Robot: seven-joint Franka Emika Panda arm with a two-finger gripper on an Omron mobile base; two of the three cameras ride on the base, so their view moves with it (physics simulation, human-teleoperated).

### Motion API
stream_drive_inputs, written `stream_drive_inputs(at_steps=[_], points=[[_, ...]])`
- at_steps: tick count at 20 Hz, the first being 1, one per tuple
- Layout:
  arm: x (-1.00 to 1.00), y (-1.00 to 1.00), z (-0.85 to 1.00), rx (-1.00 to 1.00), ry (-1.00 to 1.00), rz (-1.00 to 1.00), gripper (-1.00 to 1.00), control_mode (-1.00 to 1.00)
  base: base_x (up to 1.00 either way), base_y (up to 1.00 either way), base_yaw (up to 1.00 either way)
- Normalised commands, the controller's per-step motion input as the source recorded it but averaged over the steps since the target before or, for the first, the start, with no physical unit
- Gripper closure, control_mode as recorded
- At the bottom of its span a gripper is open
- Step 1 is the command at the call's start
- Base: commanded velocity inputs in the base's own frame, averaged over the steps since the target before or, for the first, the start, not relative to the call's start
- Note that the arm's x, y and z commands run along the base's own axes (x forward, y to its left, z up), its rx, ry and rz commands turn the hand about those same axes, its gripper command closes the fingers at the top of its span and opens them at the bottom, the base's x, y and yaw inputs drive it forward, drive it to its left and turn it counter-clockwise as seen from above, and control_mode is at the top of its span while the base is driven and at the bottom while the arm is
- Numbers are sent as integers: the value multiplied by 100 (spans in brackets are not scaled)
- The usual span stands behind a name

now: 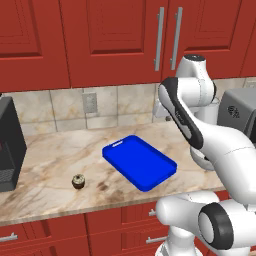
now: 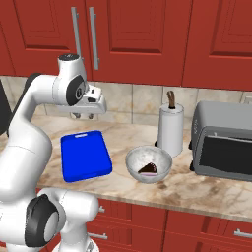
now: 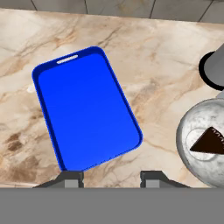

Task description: Place the bowl with cake and the cupcake onto the tray.

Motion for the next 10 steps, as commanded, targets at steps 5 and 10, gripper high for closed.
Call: stream_drive_inputs(at_steps=[5, 10], points=[[0, 0, 0, 0, 0, 0, -100, -100, 0, 0, 0], [0, 0, 0, 0, 0, 0, -100, -100, 0, 0, 0]])
